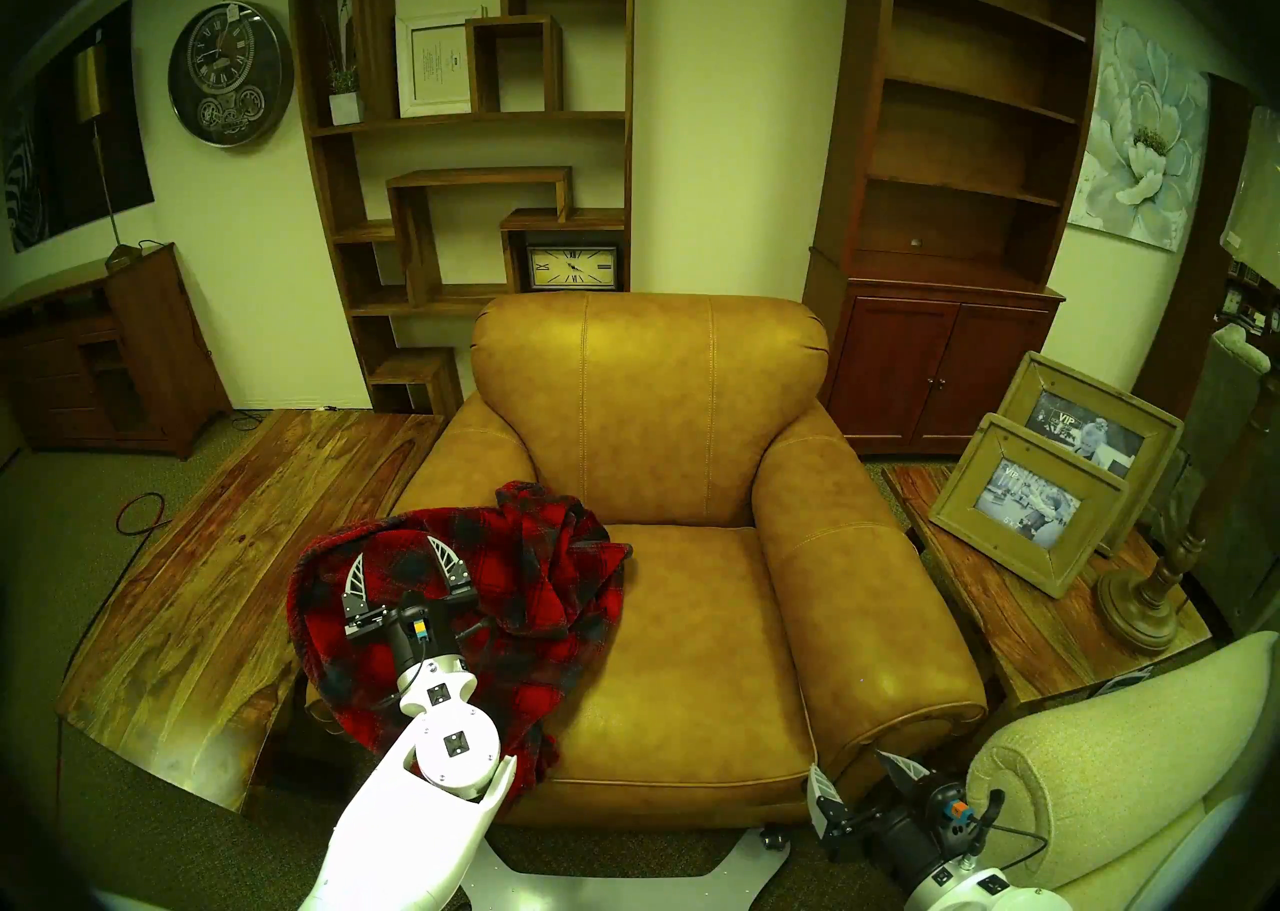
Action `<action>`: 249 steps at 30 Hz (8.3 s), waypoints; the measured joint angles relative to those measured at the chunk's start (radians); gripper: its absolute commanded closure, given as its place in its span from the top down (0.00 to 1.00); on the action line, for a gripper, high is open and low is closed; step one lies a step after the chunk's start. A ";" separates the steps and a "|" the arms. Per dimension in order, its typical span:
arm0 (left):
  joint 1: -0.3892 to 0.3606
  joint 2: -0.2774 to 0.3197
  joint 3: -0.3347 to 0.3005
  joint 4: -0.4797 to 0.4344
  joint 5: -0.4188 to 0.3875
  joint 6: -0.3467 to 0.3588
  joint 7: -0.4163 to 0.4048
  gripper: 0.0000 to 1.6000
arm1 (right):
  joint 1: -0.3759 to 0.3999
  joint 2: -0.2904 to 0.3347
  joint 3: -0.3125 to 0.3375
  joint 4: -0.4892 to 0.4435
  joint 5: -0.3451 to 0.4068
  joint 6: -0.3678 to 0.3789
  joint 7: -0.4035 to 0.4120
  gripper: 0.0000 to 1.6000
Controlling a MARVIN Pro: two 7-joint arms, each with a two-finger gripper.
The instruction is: Move the blanket from sofa and drape it over the sofa arm
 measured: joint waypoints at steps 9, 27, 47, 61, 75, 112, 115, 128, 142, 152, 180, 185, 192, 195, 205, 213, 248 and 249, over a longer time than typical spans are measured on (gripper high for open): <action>-0.057 -0.013 0.009 0.076 0.020 -0.087 0.124 1.00 | 0.001 -0.004 0.002 -0.003 -0.004 0.007 0.001 1.00; -0.050 0.057 0.282 0.058 -0.382 -0.102 -0.187 1.00 | 0.010 -0.011 0.005 -0.003 -0.009 0.006 0.007 1.00; 0.060 0.246 0.324 -0.172 -0.641 0.114 -0.468 1.00 | 0.012 -0.021 0.010 -0.005 -0.016 0.006 0.014 1.00; 0.062 0.308 0.320 -0.240 -0.684 0.247 -0.524 1.00 | 0.014 -0.028 0.012 -0.007 -0.022 0.006 0.020 1.00; 0.058 0.352 0.276 -0.264 -0.824 0.433 -0.587 1.00 | 0.015 -0.035 0.016 -0.007 -0.027 0.006 0.026 1.00; -0.283 0.120 0.139 0.308 -0.729 0.537 -0.696 0.00 | 0.027 -0.050 0.024 -0.003 -0.038 0.006 0.044 1.00; -0.313 0.134 0.123 0.303 -0.715 0.542 -0.724 0.00 | 0.028 -0.051 0.025 -0.003 -0.039 0.006 0.046 1.00; -0.416 0.259 0.017 0.218 -0.654 0.544 -0.756 0.00 | 0.031 -0.056 0.028 0.000 -0.043 0.006 0.052 1.00; -0.460 0.400 -0.066 0.272 -0.390 0.651 -0.832 0.00 | 0.034 -0.063 0.031 0.000 -0.047 0.006 0.059 1.00; -0.483 0.487 -0.095 0.378 -0.193 0.671 -0.844 0.00 | 0.035 -0.068 0.034 0.000 -0.051 0.006 0.064 1.00; -0.530 0.584 -0.043 0.634 -0.035 0.540 -0.837 0.00 | 0.036 -0.083 0.041 -0.005 -0.062 0.008 0.075 1.00; -0.537 0.583 -0.043 0.674 -0.022 0.515 -0.809 0.00 | 0.036 -0.085 0.042 -0.005 -0.063 0.008 0.077 1.00; -0.543 0.568 -0.051 0.718 -0.020 0.465 -0.778 1.00 | 0.037 -0.089 0.043 -0.006 -0.066 0.010 0.080 1.00; -0.543 0.554 -0.072 0.712 -0.043 0.438 -0.763 1.00 | 0.038 -0.090 0.044 -0.006 -0.067 0.010 0.081 1.00; -0.513 0.537 -0.144 0.586 -0.107 0.317 -0.681 1.00 | 0.040 -0.094 0.046 -0.005 -0.070 0.010 0.086 1.00; -0.452 0.537 -0.203 0.482 -0.162 0.209 -0.640 1.00 | 0.044 -0.097 0.048 -0.002 -0.073 0.010 0.089 1.00; -0.043 0.281 -0.088 0.128 -0.427 -0.118 -0.704 1.00 | 0.060 -0.109 0.058 0.015 -0.086 0.009 0.108 1.00; -0.024 0.272 -0.069 0.114 -0.437 -0.126 -0.718 1.00 | 0.061 -0.109 0.058 0.015 -0.086 0.009 0.108 1.00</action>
